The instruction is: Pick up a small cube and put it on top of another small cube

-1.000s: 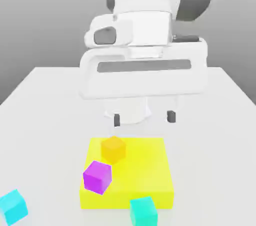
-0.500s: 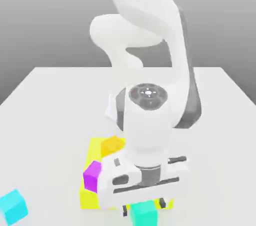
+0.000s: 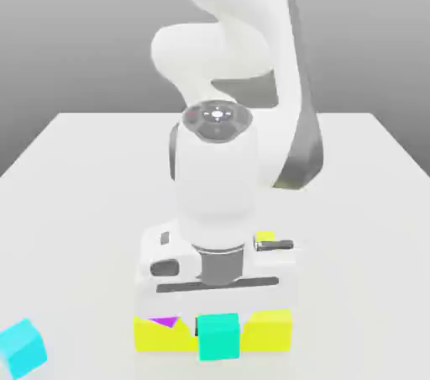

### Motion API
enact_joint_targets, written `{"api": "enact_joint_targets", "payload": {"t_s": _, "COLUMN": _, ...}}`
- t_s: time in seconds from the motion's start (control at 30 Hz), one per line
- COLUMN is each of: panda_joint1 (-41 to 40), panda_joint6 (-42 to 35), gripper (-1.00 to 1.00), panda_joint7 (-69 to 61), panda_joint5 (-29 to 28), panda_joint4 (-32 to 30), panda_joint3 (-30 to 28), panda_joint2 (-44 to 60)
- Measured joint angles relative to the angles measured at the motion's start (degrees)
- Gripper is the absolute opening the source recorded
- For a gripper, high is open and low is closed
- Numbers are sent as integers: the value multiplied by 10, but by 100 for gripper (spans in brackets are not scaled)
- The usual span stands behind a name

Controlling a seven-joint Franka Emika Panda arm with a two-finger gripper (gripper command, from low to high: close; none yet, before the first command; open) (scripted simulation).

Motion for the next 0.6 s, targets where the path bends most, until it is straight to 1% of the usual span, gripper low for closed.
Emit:
{"api": "enact_joint_targets", "payload": {"t_s": 0.33, "panda_joint1": -89, "panda_joint6": -70, "gripper": -100, "panda_joint7": 210, "panda_joint5": 60, "panda_joint4": 68, "panda_joint3": -136, "panda_joint2": 9}}
{"api": "enact_joint_targets", "payload": {"t_s": 0.4, "panda_joint1": -103, "panda_joint6": -50, "gripper": -100, "panda_joint7": 211, "panda_joint5": 83, "panda_joint4": 75, "panda_joint3": -135, "panda_joint2": 38}}
{"api": "enact_joint_targets", "payload": {"t_s": 0.47, "panda_joint1": -119, "panda_joint6": -18, "gripper": -100, "panda_joint7": 198, "panda_joint5": 107, "panda_joint4": 79, "panda_joint3": -117, "panda_joint2": 77}}
{"api": "enact_joint_targets", "payload": {"t_s": 0.5, "panda_joint1": -124, "panda_joint6": -8, "gripper": 100, "panda_joint7": 194, "panda_joint5": 114, "panda_joint4": 80, "panda_joint3": -112, "panda_joint2": 89}}
{"api": "enact_joint_targets", "payload": {"t_s": 0.6, "panda_joint1": -124, "panda_joint6": -7, "gripper": 100, "panda_joint7": 194, "panda_joint5": 114, "panda_joint4": 80, "panda_joint3": -112, "panda_joint2": 89}}
